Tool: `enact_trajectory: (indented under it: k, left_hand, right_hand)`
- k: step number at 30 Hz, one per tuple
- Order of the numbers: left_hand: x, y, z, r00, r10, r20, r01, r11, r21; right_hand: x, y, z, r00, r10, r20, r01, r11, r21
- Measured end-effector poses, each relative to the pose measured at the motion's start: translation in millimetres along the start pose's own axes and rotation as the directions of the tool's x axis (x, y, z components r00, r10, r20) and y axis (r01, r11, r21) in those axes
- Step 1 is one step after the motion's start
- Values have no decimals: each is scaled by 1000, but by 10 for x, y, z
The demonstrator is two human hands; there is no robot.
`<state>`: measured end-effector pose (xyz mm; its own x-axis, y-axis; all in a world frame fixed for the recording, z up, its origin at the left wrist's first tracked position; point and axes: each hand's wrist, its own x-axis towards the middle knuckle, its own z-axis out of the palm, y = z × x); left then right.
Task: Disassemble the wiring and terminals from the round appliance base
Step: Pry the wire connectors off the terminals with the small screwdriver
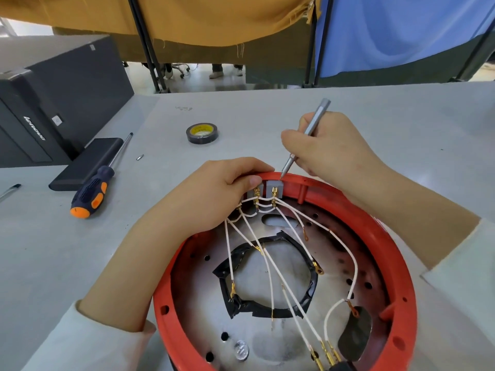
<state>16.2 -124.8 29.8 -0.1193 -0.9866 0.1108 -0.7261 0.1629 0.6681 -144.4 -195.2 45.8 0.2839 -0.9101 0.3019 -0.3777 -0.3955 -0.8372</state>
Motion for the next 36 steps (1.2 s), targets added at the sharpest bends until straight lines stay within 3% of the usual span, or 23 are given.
enact_trajectory:
  k: [6, 13, 36]
  left_hand:
    - [1, -4, -1, 1000, 17, -13, -16, 1000, 11]
    - [6, -30, 6, 1000, 18, -15, -17, 1000, 14]
    - [-1, -35, 2, 1000, -12, 4, 12, 1000, -6]
  right_hand:
    - [-106, 93, 6, 995, 80, -63, -72, 989, 132]
    - [-105, 97, 20, 994, 62, -90, -60, 998, 23]
    - [-118, 83, 10, 996, 69, -55, -70, 998, -6]
